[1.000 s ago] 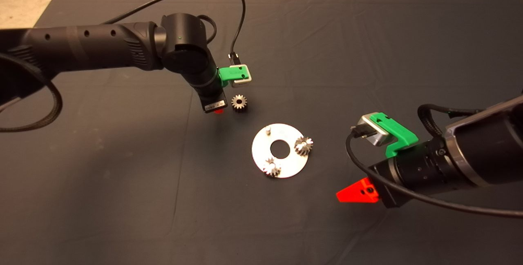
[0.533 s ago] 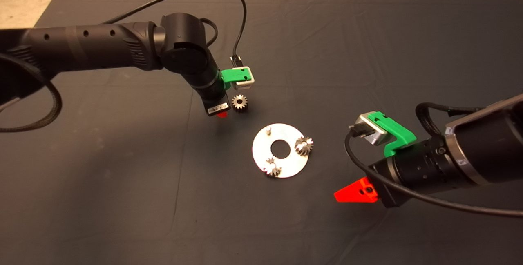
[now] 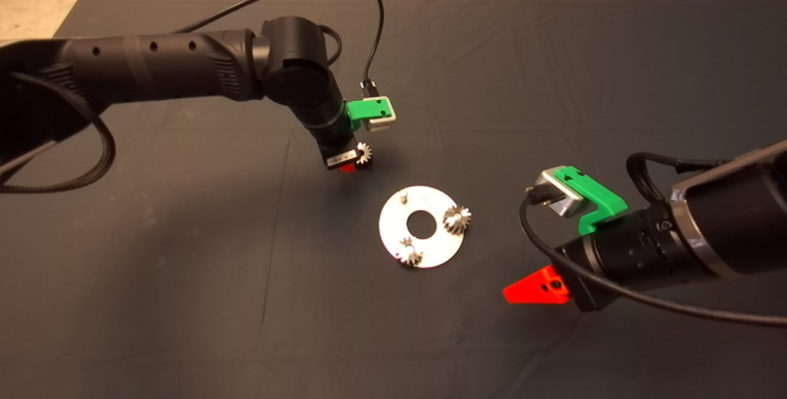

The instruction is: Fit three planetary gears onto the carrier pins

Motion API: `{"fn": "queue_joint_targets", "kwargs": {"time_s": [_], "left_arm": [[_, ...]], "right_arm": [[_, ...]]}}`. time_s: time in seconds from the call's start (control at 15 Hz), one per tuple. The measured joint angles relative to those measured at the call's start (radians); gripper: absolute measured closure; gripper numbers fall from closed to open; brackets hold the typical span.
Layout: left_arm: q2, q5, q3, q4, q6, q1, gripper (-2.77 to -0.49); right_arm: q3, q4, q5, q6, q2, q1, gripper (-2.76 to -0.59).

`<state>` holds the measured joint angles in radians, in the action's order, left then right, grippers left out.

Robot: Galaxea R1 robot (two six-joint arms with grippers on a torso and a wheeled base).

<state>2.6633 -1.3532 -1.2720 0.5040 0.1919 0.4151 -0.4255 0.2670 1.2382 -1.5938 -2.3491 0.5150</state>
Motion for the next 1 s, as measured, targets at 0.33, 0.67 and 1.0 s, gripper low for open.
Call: {"fn": "queue_joint_targets", "kwargs": {"time_s": [0.33, 0.67, 1.0], "left_arm": [[0.015, 0.027, -0.018, 0.0, -0.017, -0.002, -1.76], [0.044, 0.045, -0.071, 0.0, -0.026, -0.022, -1.76], [0.053, 0.065, -0.09, -0.002, -0.028, -0.039, -1.76]], "right_arm": [[0.0, 0.0, -0.001, 0.0, 0.0, 0.012, -2.34], [0.0, 0.0, -0.001, 0.0, 0.0, 0.02, -2.34], [0.0, -0.001, -0.001, 0.003, 0.0, 0.02, -2.34]]}}
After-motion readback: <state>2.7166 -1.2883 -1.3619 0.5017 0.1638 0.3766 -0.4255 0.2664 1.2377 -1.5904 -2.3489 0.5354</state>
